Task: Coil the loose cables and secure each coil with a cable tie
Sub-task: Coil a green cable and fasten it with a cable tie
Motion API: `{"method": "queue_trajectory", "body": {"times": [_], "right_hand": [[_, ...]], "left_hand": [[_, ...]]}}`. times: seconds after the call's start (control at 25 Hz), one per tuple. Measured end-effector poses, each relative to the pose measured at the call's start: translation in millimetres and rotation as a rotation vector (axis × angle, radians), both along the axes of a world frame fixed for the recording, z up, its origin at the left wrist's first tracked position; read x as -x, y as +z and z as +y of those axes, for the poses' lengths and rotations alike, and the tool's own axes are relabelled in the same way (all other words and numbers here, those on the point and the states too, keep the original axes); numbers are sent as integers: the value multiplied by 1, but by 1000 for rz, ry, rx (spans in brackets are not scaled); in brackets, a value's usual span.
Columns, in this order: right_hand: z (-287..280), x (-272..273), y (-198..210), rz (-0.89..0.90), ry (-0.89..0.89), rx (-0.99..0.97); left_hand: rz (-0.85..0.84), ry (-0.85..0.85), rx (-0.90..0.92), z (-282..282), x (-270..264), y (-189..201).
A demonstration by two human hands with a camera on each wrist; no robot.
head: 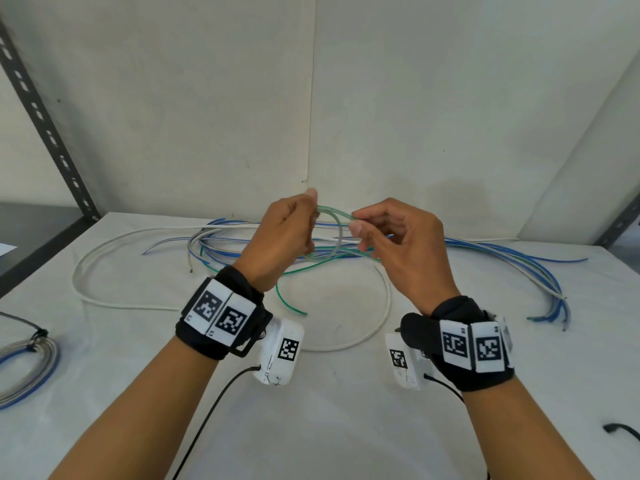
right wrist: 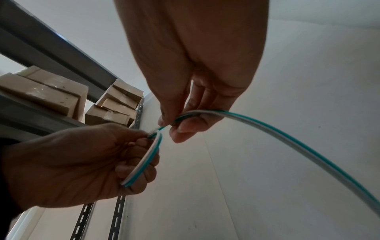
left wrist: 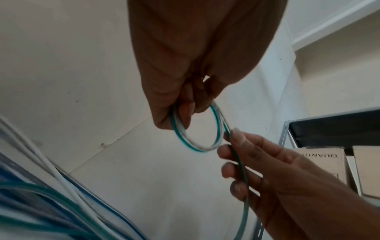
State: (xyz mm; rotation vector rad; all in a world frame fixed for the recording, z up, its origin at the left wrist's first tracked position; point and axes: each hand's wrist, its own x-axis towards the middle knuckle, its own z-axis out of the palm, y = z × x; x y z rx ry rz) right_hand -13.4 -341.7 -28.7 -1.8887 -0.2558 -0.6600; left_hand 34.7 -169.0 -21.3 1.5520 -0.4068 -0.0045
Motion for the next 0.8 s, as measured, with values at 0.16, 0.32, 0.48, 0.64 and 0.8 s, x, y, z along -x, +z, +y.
{"method": "queue_trajectory", "body": {"times": [0.16,0.32,0.48,0.64,0.8], "right_hand": [[5,1,0,7,30,-68],[26,-1,-15,76,104,-251],[37,-1,-26,4,20,-302],[38,0,-25,57,2,-391],[36,-1,-23,195,51,-469]], "left_hand": [[186,8,328,2,-1,10],[229,18,474,-6,3,9],[245,7,546,-8,6,6],[263,0,588,-12,9,6],[258,13,577,-14,10,3]]}}
